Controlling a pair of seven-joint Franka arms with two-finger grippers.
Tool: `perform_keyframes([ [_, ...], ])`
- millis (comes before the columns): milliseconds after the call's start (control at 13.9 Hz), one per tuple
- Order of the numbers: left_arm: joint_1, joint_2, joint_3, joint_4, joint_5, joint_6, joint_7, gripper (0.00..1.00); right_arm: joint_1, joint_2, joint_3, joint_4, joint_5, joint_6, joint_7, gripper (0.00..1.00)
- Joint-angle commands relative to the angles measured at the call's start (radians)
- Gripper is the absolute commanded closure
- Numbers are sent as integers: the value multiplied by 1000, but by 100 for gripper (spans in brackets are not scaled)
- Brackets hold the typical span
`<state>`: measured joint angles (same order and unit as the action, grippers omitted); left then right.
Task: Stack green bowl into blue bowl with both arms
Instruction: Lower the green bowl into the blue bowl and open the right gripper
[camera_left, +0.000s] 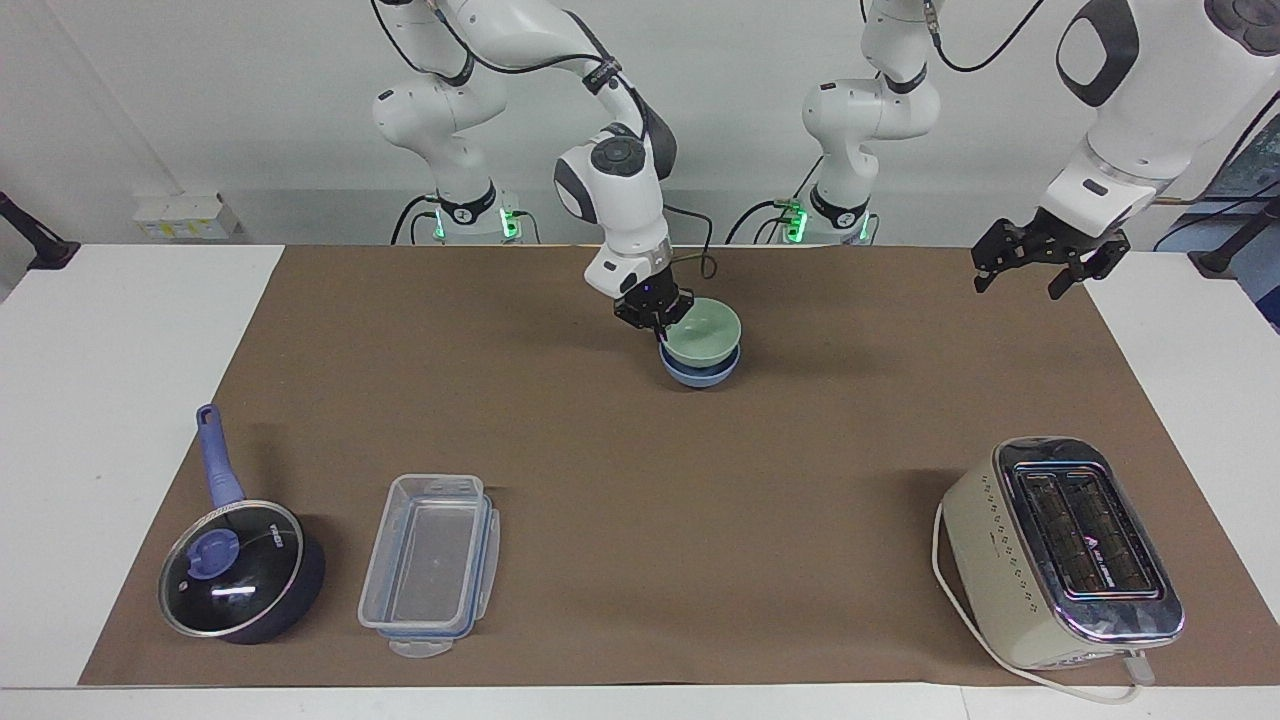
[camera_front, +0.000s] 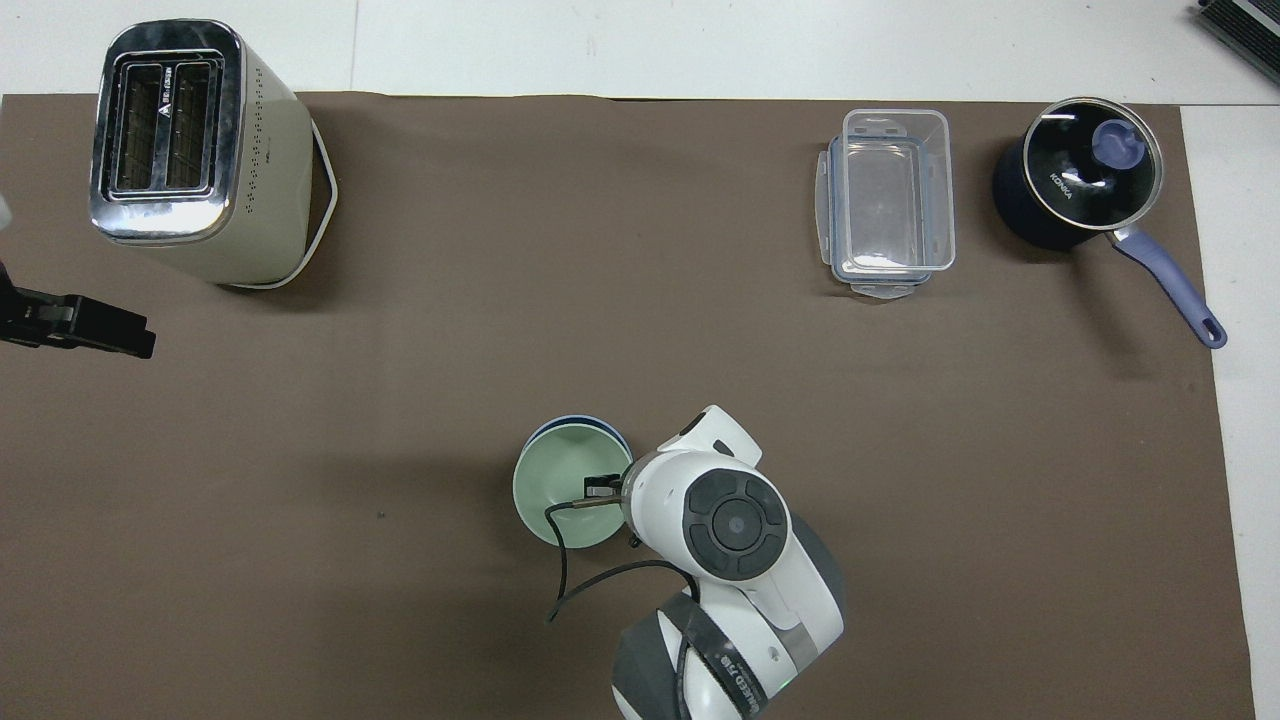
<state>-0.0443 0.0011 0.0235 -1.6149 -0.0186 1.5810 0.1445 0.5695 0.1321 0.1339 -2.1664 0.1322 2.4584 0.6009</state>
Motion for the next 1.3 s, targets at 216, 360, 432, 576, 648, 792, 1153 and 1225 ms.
perform_keyframes([
  [216, 1, -4, -2, 1, 12, -13, -11, 0, 0, 37, -8, 25, -9, 36, 17, 100],
  [360, 1, -4, -2, 1, 12, -13, -11, 0, -2, 38, -10, 25, -22, 56, 17, 100],
  [432, 1, -4, -2, 1, 12, -13, -11, 0, -2, 40, -11, 23, -38, 68, 17, 100],
  [576, 1, -4, -2, 1, 12, -13, -13, 0, -8, 41, -11, 22, -49, 70, 17, 100],
  [648, 1, -4, -2, 1, 12, -13, -13, 0, -10, 41, -11, 22, -49, 71, 14, 100],
  [792, 1, -4, -2, 1, 12, -13, -13, 0, -11, 41, -11, 22, -49, 70, 14, 96],
  [1153, 1, -4, -2, 1, 12, -13, -11, 0, -14, 29, -11, 52, -43, 24, 19, 24],
  [1225, 1, -4, -2, 1, 12, -13, -13, 0, -25, 12, -13, 75, -43, -19, 19, 20],
])
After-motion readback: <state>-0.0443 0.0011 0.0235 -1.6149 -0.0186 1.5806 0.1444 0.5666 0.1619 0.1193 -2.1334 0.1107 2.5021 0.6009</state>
